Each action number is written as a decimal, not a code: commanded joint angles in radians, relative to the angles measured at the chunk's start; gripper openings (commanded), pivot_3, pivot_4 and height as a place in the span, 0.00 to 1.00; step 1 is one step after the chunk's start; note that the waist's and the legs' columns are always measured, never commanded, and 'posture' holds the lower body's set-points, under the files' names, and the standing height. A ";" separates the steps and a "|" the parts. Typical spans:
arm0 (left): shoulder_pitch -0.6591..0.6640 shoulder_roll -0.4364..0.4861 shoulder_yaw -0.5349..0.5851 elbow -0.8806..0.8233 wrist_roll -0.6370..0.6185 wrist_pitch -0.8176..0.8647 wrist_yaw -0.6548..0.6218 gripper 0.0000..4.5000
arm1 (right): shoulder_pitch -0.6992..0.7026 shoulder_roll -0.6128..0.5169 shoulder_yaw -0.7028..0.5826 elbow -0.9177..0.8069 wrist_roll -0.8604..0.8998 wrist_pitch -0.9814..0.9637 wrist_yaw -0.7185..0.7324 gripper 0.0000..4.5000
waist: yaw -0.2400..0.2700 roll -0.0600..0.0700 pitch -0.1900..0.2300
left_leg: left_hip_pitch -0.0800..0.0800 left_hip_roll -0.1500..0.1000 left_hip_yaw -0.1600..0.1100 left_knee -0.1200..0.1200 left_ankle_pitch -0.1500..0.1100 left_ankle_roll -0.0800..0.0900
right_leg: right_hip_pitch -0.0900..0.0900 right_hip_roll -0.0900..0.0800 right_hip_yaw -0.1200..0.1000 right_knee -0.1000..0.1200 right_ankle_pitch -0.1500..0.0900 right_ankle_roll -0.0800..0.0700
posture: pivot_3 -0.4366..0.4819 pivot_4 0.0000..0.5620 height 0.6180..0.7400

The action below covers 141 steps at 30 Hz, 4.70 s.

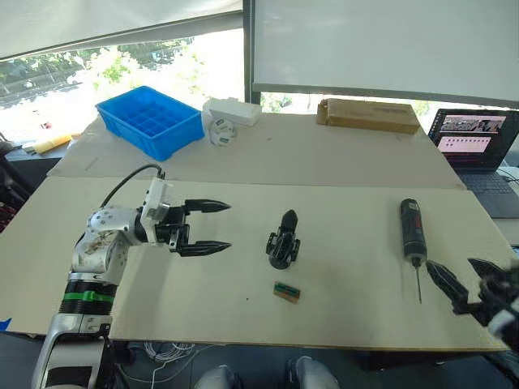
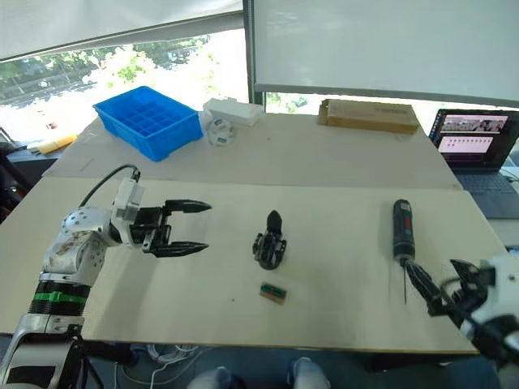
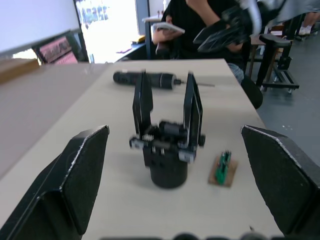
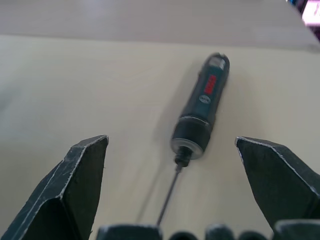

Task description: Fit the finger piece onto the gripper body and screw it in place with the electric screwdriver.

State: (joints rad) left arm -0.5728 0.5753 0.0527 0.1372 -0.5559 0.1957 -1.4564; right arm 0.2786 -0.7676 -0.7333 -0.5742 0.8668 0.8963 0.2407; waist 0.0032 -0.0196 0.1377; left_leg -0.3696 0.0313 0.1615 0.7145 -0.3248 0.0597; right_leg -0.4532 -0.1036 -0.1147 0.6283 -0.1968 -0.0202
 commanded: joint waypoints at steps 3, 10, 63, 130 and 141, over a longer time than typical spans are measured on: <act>-0.038 -0.013 0.010 -0.106 -0.056 0.077 0.066 0.99 | -0.279 -0.119 0.124 0.268 0.009 0.200 -0.031 1.00 | 0.001 0.000 0.000 | 0.000 0.000 0.000 0.000 0.001 -0.001 | 0.001 0.004 0.000 -0.001 0.000 0.000 | 0.48 0.27 1.00; -0.011 -0.035 -0.017 -0.186 -0.070 0.127 0.106 0.99 | -0.562 -0.179 0.396 0.604 -0.160 0.211 0.061 1.00 | 0.003 0.000 0.000 | 0.000 0.000 0.002 0.001 0.001 -0.001 | 0.001 0.006 0.001 -0.002 0.000 0.001 | 0.48 0.27 1.00; 0.196 0.084 -0.023 -0.187 -0.021 -0.001 -0.001 1.00 | -0.291 -0.252 0.426 -0.080 -0.151 0.493 0.425 0.98 | 0.005 0.007 0.005 | 0.001 0.003 0.003 0.001 0.004 -0.005 | -0.001 0.007 -0.003 0.000 0.000 0.000 | 0.48 0.27 1.00; 0.261 0.127 -0.044 -0.295 -0.058 0.060 -0.014 1.00 | -0.679 -0.615 0.826 0.270 -0.257 0.398 0.653 0.43 | 0.004 0.004 0.004 | -0.002 0.002 0.002 0.001 0.003 -0.004 | -0.003 0.002 -0.008 0.000 -0.001 0.000 | 0.48 0.27 1.00; 0.172 0.074 -0.021 -0.144 -0.030 -0.021 -0.009 1.00 | -0.611 -0.157 -0.135 0.112 0.090 0.410 0.576 0.43 | 0.004 0.004 0.005 | -0.001 0.003 0.003 0.002 0.003 -0.005 | -0.002 0.006 -0.005 0.001 0.000 0.000 | 0.48 0.27 1.00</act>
State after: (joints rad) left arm -0.3901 0.6491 0.0165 -0.0166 -0.5865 0.1964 -1.4614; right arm -0.2766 -0.9490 -0.7158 -0.4215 0.8772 1.3278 0.8901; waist 0.0072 -0.0153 0.1425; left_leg -0.3702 0.0340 0.1643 0.7168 -0.3214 0.0550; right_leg -0.4551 -0.0979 -0.1191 0.6296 -0.1967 -0.0203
